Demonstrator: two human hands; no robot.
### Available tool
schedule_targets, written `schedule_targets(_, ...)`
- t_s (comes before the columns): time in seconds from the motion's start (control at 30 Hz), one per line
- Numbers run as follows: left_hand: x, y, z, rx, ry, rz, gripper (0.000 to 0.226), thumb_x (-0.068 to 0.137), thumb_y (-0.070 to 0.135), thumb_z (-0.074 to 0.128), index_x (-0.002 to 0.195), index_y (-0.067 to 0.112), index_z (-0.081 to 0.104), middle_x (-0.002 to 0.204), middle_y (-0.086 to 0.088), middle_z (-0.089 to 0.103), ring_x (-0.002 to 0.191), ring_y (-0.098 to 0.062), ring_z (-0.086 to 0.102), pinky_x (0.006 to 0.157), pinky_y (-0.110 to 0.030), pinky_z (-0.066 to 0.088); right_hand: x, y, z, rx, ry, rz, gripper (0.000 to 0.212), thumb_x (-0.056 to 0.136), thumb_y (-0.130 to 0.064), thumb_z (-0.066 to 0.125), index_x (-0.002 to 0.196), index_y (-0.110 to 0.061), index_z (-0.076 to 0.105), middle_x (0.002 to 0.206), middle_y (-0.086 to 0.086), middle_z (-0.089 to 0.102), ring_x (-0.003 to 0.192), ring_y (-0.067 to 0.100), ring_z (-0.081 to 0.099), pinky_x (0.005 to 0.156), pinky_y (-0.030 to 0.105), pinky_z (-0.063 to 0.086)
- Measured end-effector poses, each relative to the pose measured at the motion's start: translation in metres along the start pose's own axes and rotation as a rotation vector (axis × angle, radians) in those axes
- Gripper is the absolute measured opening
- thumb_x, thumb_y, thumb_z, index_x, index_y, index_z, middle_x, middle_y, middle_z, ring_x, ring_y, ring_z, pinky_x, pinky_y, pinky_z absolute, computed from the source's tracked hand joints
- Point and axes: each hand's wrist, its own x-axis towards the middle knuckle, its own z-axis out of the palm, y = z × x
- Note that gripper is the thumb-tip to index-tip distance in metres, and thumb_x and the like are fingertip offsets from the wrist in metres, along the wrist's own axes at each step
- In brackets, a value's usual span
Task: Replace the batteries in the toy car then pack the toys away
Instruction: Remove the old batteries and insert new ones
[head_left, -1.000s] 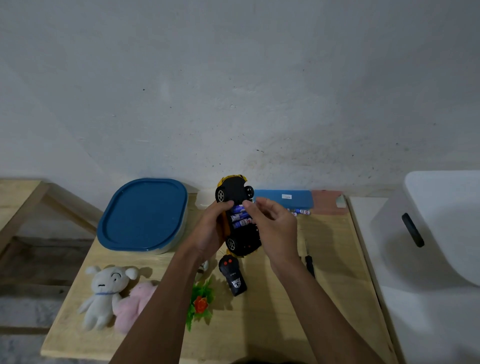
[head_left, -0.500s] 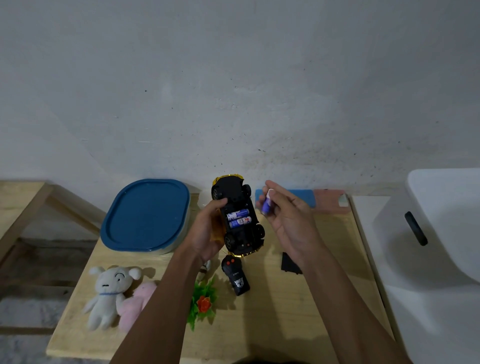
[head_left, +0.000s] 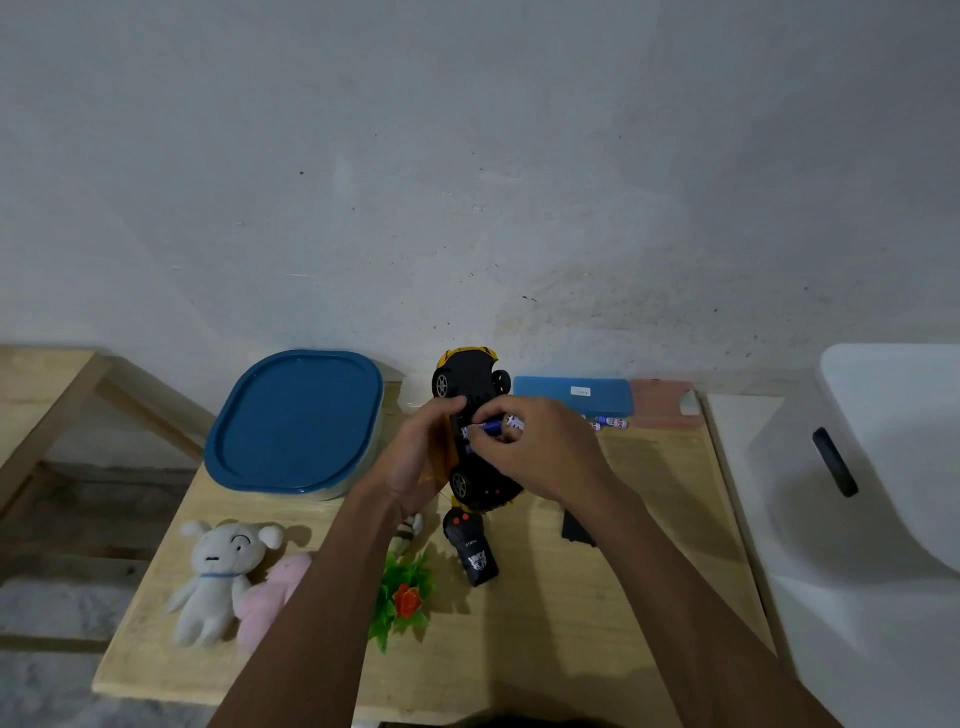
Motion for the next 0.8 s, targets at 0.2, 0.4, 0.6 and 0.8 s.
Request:
schedule_targets(0.2,0.001,-0.001,-0.001,0.025,-0.013,0.021,0.033,0.096,0.017,0.041,0.119,0.008,0.063,0.110,-0.014,0.069,0.096,-0.023,0.069,0.083,-0.032,0.057,0.004,0.001,0.003,-0.071,-0.002,-0.031,0.027,0.077,-0.057,0.063,0.094,-0.038,0.065,0.080,-0.013,0.067,0.072,0.006,0.059,0.057,0.022,0.043)
schedule_targets(0.4,-0.002,0.000,-0.008,0.039,-0.016,0.023,0.037,0.086,0.022,0.051,0.116,0.004,0.064,0.106,-0.015,0.068,0.097,-0.023,0.067,0.082,-0.030,0.056,0.006,-0.006,0.017,0.015,0.018,-0.031,0.019,0.068,-0.045,0.066,0.079,-0.032,0.058,0.068,-0.007,0.062,0.064,0.011,0.058,0.056,0.030,0.049)
schedule_targets(0.6,-0.004,-0.001,-0.015,0.040,0.020,-0.002,0.040,0.088,0.025,0.055,0.121,0.003,0.062,0.107,-0.016,0.068,0.095,-0.026,0.067,0.081,-0.033,0.056,0.006,-0.002,0.015,0.285,-0.025,-0.081,0.020,0.072,-0.041,0.055,0.079,-0.025,0.064,0.069,0.001,0.064,0.061,0.015,0.061,0.057,0.039,0.053)
schedule_targets(0.8,-0.006,0.003,-0.014,-0.019,0.028,-0.032,0.038,0.088,0.029,0.049,0.113,0.008,0.068,0.106,-0.016,0.071,0.095,-0.027,0.068,0.089,-0.040,0.050,0.003,0.006,0.014,0.192,-0.127,-0.209,0.017,0.085,-0.033,0.065,0.099,-0.026,0.060,0.092,-0.010,0.058,0.081,0.006,0.057,0.068,0.029,0.050)
